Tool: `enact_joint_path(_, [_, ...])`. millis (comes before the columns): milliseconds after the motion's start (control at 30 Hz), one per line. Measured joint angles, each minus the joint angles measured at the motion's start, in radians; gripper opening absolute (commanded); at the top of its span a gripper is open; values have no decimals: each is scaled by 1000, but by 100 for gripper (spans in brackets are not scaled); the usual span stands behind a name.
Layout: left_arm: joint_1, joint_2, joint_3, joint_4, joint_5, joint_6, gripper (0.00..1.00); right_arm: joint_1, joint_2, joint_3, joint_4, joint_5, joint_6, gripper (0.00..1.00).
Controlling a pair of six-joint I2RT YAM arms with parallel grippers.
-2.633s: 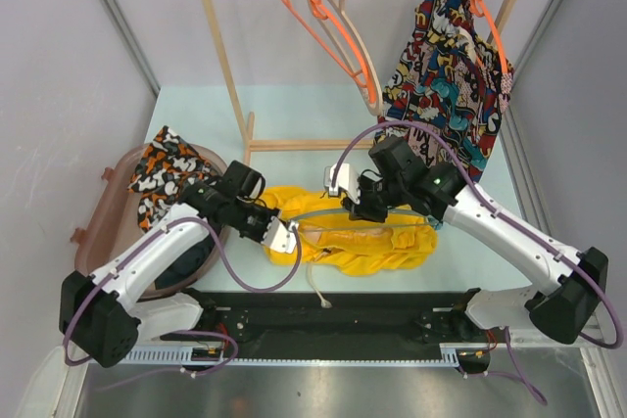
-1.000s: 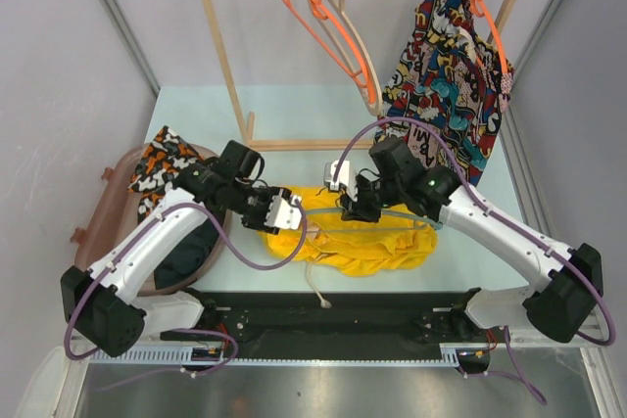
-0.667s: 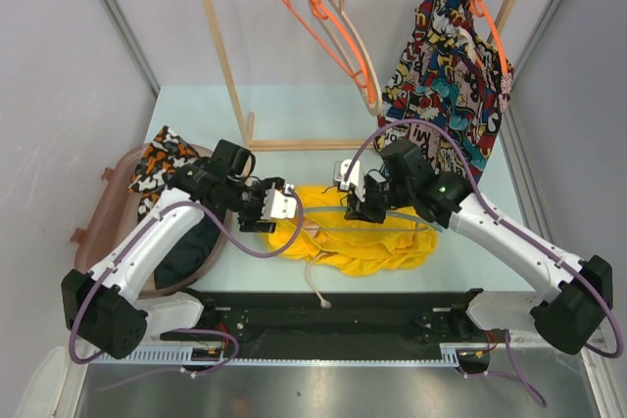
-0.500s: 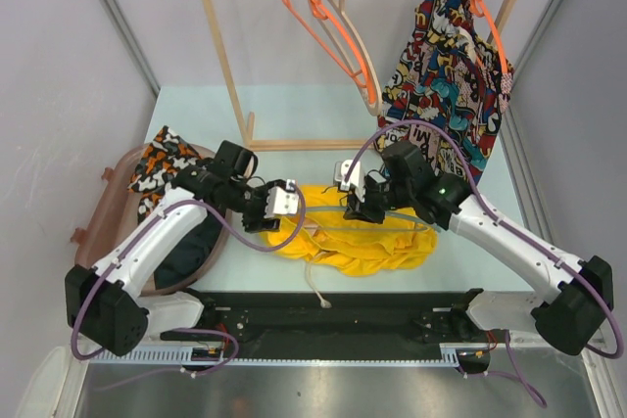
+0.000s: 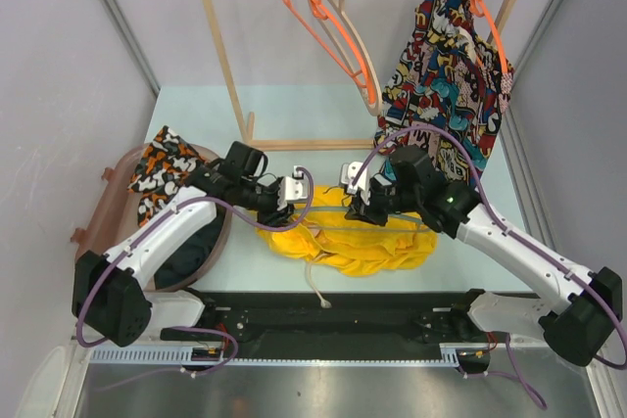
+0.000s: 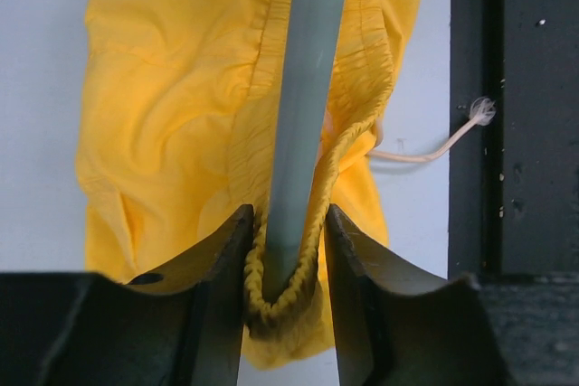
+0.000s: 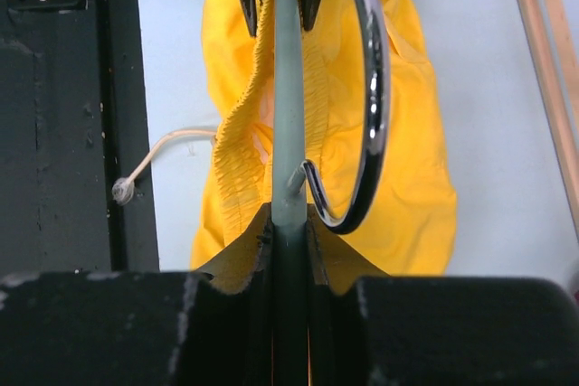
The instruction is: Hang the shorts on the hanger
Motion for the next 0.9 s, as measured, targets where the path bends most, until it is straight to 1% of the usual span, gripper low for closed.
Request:
enact_joint_path(33, [-2, 0, -10, 14, 11, -22, 41, 0, -6, -4, 10, -1, 5, 0])
enact_joint_path(67, [-3, 0, -16, 23, 16, -34, 37, 0, -10, -6, 16, -1, 8, 0])
enact_joint_path(100, [-4, 0, -22, 32, 19, -46, 21, 2, -14, -10, 22, -1, 12, 0])
enact_joint_path(167, [-6, 0, -31, 46, 19, -67, 1, 5, -20, -17, 30, -4, 22, 0])
enact_joint_path(200, [-6, 0, -33, 44, 25, -61, 0, 6, -21, -20, 37, 1, 23, 0])
enact_joint_path(233, [-7, -2, -34, 42, 26, -64, 0, 6, -21, -22, 40, 0, 26, 4])
enact_joint_path(267, [-9, -3, -36, 45, 24, -65, 0, 4, -22, -23, 43, -3, 29, 24])
enact_joint_path(333, [-9, -9, -42, 48, 27, -65, 0, 4, -27, -25, 45, 0, 38, 48])
enact_joint_path(367, [-7, -18, -49, 50, 26, -66, 0, 3, -32, -26, 45, 1, 51, 69])
enact_joint_path(400, [-5, -27, -58, 48, 23, -64, 0, -1, -42, -26, 47, 1, 65, 76])
enact_joint_path(433, [-2, -37, -68, 47, 19, -61, 0, -10, -59, -26, 48, -1, 87, 88])
enact_joint_path(467, [2, -49, -80, 44, 16, -47, 0, -24, -79, -26, 47, -1, 105, 91])
enact_joint_path(533, [8, -73, -99, 38, 12, -28, 0, -82, -138, -26, 42, -9, 141, 93])
enact_joint_path(600, [12, -102, -117, 35, 12, -13, 0, -172, -212, -26, 34, -19, 175, 92])
enact_joint_path(700, [14, -129, -130, 42, 15, -27, 0, -307, -309, -24, 0, -45, 191, 89])
enact_joint_path(733, [15, -128, -130, 47, 17, -44, 0, -349, -339, -23, -26, -59, 179, 84])
enact_joint_path(800, [24, -110, -129, 67, 25, -90, 0, -421, -398, -22, -94, -73, 129, 79])
enact_joint_path(833, [31, -97, -129, 74, 27, -111, 0, -435, -417, -22, -131, -75, 100, 75])
enact_joint_path(900, [47, -59, -124, 95, 34, -166, 0, -445, -451, -22, -214, -89, 36, 73])
